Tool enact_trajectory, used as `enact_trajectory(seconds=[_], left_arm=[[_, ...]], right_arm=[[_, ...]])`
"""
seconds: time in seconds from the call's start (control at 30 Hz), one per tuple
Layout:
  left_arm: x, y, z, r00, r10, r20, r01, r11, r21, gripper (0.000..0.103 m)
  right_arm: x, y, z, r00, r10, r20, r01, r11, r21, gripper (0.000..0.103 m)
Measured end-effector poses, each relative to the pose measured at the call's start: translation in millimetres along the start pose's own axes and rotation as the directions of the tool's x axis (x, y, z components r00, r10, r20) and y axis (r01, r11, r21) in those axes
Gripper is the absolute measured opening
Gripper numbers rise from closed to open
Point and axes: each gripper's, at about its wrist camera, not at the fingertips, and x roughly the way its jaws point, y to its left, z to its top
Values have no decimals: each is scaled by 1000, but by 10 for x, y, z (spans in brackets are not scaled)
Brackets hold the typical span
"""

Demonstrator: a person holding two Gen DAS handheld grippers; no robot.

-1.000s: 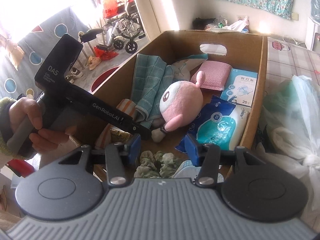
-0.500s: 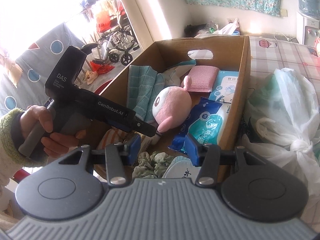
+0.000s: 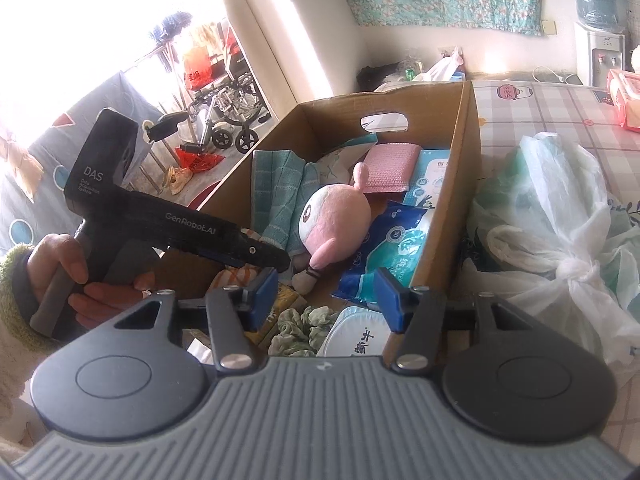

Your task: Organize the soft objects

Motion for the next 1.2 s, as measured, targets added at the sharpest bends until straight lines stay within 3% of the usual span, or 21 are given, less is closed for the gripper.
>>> enact_trajectory(seconds=[0.13, 0.2, 0.3, 0.4, 0.53, 0.63, 0.73, 0.87, 1.0, 1.1, 1.2], left_arm=[[-355, -235, -162, 992, -1, 129, -7, 998, 57, 91], [-532, -375, -281, 978, 1, 208, -19, 996, 84, 94], [-773, -532, -468, 946, 16, 324, -58, 991, 119, 100], [-906, -657, -676, 902, 33, 430, -94, 988, 121, 103], [-898, -812, -905, 865, 73, 497, -149, 982, 115, 103], [-862, -908, -1065, 847, 112, 520, -194, 975, 105, 103], [-830, -960, -1190, 852, 96, 515, -178, 977, 113, 103], [-817, -997, -1312, 842, 120, 527, -185, 980, 72, 103], [-835, -1041, -1423, 811, 160, 563, -224, 973, 46, 103], [-833, -1073, -1450, 781, 230, 580, -281, 960, -3, 103], [-787, -1093, -1442, 785, 257, 563, -308, 951, -5, 103]], right_arm=[[-175, -53, -104, 998, -37, 49, 35, 999, 34, 69], [-278, -77, -167, 994, -66, 81, 63, 997, 47, 78], [-419, -107, -247, 987, -112, 118, 106, 993, 53, 84], [-523, -123, -333, 976, -165, 141, 157, 985, 64, 92], [-594, -112, -446, 960, -235, 153, 226, 971, 77, 102], [-645, -88, -534, 947, -281, 158, 270, 959, 86, 102], [-687, -91, -604, 936, -312, 162, 299, 949, 95, 102], [-708, -107, -657, 931, -338, 140, 325, 939, 108, 102], [-732, -100, -689, 928, -348, 132, 335, 936, 112, 102], [-722, -85, -693, 928, -350, 127, 337, 935, 108, 102], [-717, -73, -697, 929, -349, 123, 338, 935, 104, 102]])
